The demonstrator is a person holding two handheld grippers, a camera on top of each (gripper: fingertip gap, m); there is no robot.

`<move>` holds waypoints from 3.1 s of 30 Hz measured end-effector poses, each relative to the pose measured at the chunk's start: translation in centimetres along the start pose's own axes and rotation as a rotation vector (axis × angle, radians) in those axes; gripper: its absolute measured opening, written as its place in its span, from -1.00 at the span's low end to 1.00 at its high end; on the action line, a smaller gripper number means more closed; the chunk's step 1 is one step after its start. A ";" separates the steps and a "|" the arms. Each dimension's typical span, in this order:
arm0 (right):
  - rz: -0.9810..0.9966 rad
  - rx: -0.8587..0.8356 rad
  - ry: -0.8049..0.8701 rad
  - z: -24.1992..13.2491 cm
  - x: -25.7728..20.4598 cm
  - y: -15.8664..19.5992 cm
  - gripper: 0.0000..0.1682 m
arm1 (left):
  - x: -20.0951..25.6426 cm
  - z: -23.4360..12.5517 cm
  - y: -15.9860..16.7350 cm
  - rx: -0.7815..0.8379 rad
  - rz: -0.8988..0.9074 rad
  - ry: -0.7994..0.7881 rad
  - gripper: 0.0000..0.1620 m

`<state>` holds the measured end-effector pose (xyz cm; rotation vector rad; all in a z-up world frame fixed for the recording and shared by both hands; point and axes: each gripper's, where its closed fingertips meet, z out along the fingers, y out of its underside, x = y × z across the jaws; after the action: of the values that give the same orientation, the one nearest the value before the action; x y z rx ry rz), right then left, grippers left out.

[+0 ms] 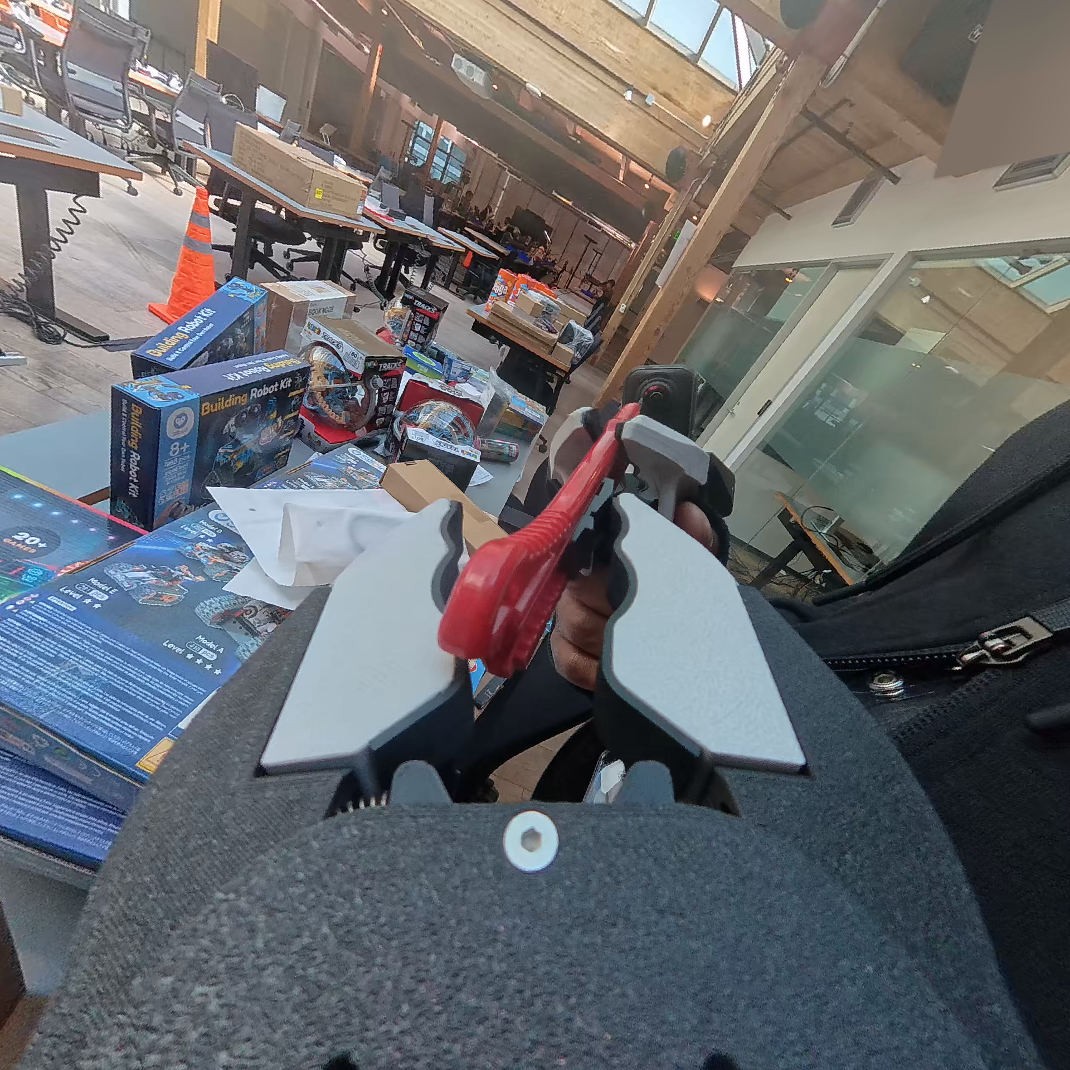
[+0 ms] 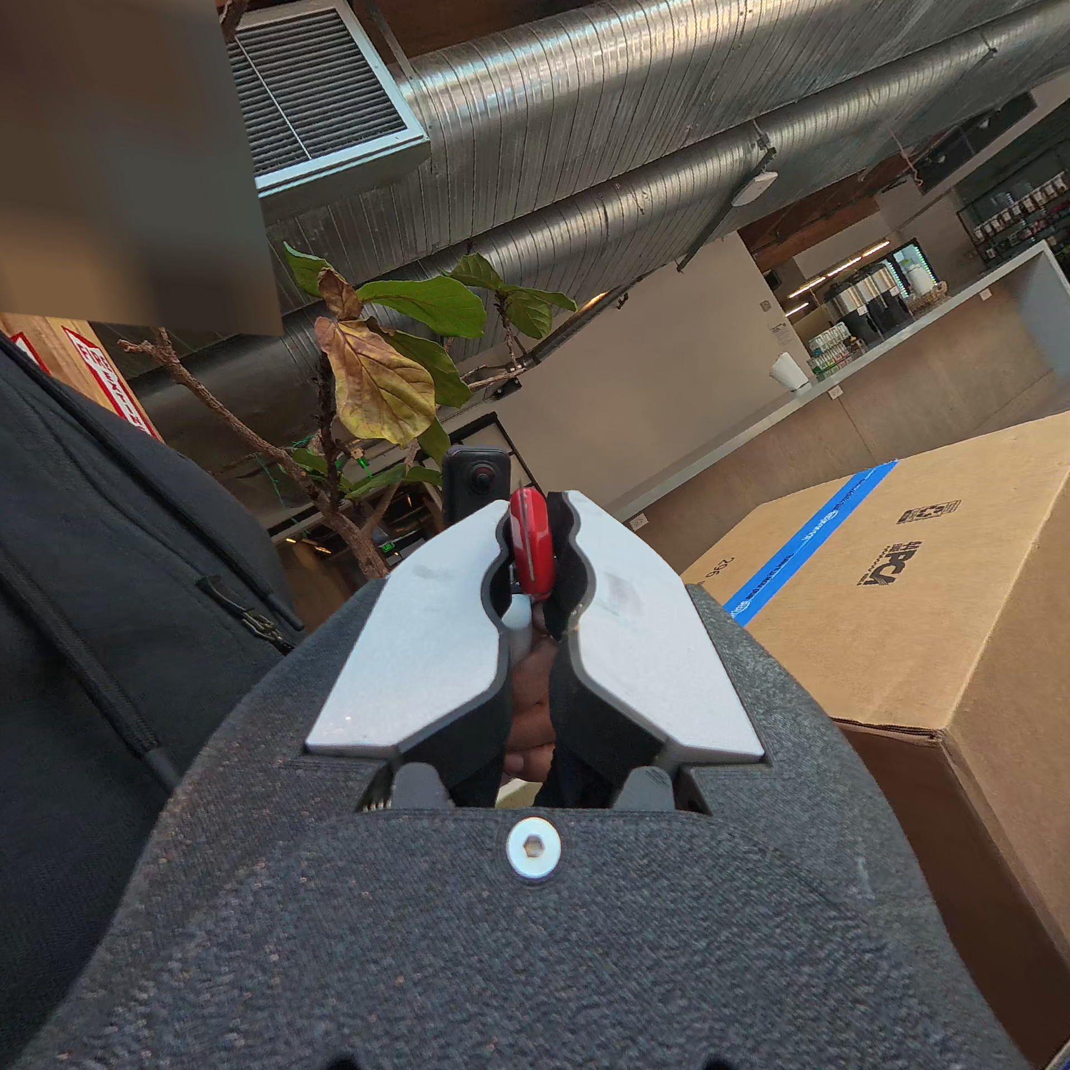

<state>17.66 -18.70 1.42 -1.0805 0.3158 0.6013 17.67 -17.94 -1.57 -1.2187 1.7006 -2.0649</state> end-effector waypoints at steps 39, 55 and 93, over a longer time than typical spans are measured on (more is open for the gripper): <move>-0.054 0.004 -0.102 -0.7 -2.9 -0.2 -0.89 | 2.7 -0.2 -0.1 -0.001 -0.031 0.156 -0.34; 0.036 0.031 -0.163 -1.2 -2.8 -0.2 -0.85 | 4.6 -0.9 0.2 0.024 -0.001 0.289 -0.82; 0.162 -0.006 -0.004 0.9 0.7 2.0 -0.88 | 1.0 -0.3 0.3 0.055 -0.187 0.159 -0.65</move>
<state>16.96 -16.99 0.05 -1.0660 0.4002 0.7489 16.74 -18.45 -1.40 -1.2712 1.6378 -2.3586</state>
